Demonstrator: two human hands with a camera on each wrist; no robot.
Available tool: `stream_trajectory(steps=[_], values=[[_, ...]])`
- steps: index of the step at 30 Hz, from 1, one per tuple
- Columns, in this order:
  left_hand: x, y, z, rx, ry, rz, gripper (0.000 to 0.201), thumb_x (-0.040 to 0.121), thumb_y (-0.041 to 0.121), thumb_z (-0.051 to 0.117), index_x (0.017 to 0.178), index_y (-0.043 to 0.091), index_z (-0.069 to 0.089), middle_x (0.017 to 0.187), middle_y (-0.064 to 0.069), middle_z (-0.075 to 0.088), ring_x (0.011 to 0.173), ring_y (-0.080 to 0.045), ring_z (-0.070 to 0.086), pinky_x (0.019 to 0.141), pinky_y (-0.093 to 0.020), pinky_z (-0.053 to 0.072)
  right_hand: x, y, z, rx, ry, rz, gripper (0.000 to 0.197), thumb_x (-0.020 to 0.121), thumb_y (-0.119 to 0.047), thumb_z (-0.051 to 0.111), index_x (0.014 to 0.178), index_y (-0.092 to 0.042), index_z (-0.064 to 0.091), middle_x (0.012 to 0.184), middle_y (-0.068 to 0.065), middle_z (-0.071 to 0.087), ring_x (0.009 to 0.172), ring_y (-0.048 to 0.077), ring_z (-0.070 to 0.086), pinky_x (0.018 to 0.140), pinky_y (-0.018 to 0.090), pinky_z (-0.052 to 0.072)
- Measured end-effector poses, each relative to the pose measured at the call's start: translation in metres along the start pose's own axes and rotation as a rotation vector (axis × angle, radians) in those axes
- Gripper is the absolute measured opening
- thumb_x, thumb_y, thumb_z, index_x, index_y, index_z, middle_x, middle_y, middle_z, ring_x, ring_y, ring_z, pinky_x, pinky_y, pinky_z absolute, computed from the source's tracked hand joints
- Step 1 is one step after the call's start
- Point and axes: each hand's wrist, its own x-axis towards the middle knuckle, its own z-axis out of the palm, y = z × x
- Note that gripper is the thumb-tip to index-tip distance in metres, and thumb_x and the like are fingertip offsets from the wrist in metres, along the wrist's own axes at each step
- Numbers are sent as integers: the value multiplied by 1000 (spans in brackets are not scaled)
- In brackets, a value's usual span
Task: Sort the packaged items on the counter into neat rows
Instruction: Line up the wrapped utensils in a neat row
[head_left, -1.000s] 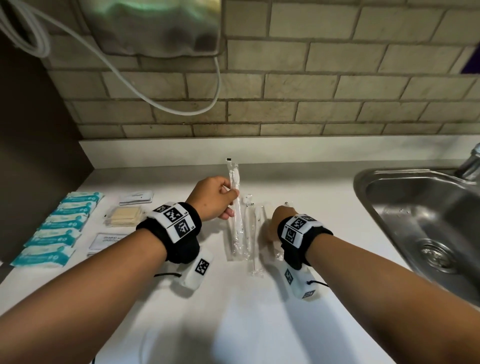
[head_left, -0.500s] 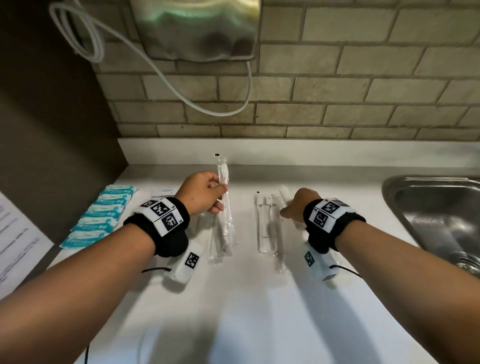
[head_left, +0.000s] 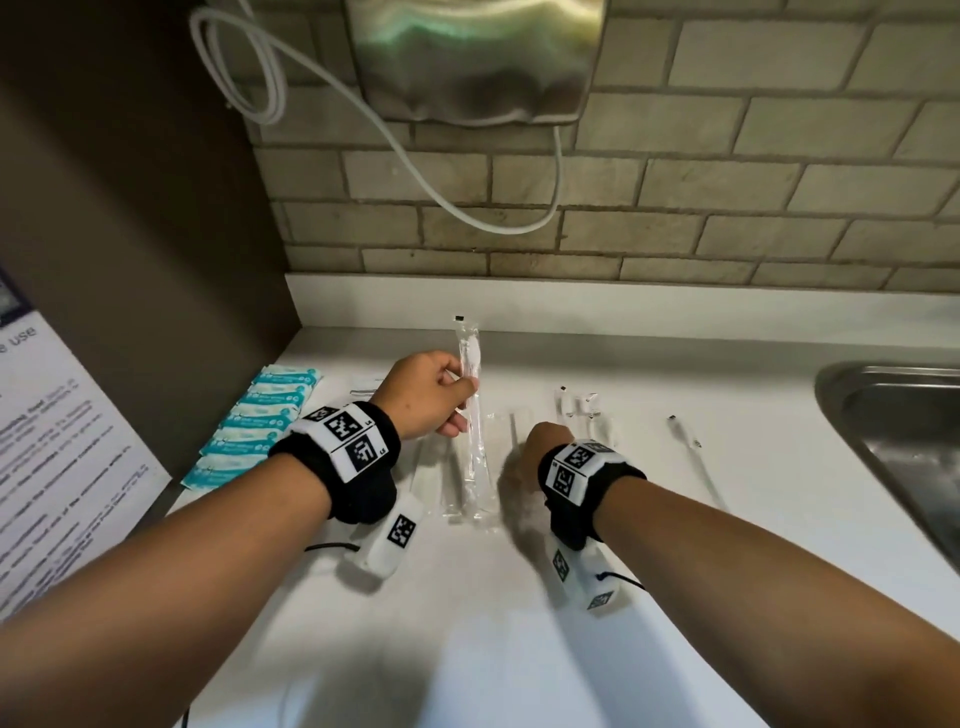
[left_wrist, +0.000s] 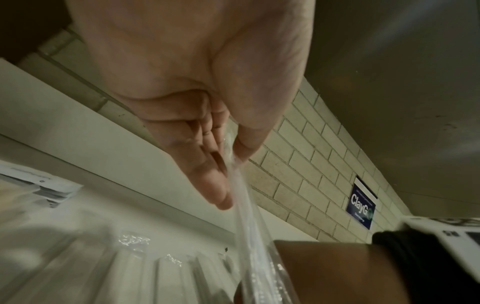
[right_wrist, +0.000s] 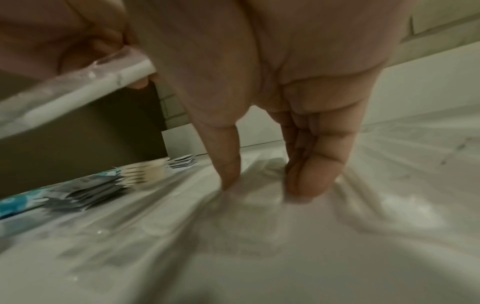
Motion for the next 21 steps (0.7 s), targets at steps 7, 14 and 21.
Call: stream_trajectory(steps=[7,14,21], values=[[10,3,16,-4,-102,41,16,94,18,60,104,6,57,79,-11,63,59,-23,70,53,-29,57,-47,22,-50,263,120,-26,49,90,-46,57,113,-4,63,107,10,67,100,26,65,83,31,50],[12,39,81,-63,-239,91,15,96,18,57,104,5,54,81,-15,66,57,-24,69,52,-31,57,-75,76,-74,835,49,-165,49,87,-31,68,125,-10,44,87,7,66,66,25,66,63,32,56],[14,55,142,31,-259,134,20,92,31,62,103,14,62,91,-7,73,80,-21,71,74,-34,55,-68,142,-77,826,89,-2,45,79,-2,74,112,-6,44,73,14,65,55,26,64,66,41,60]])
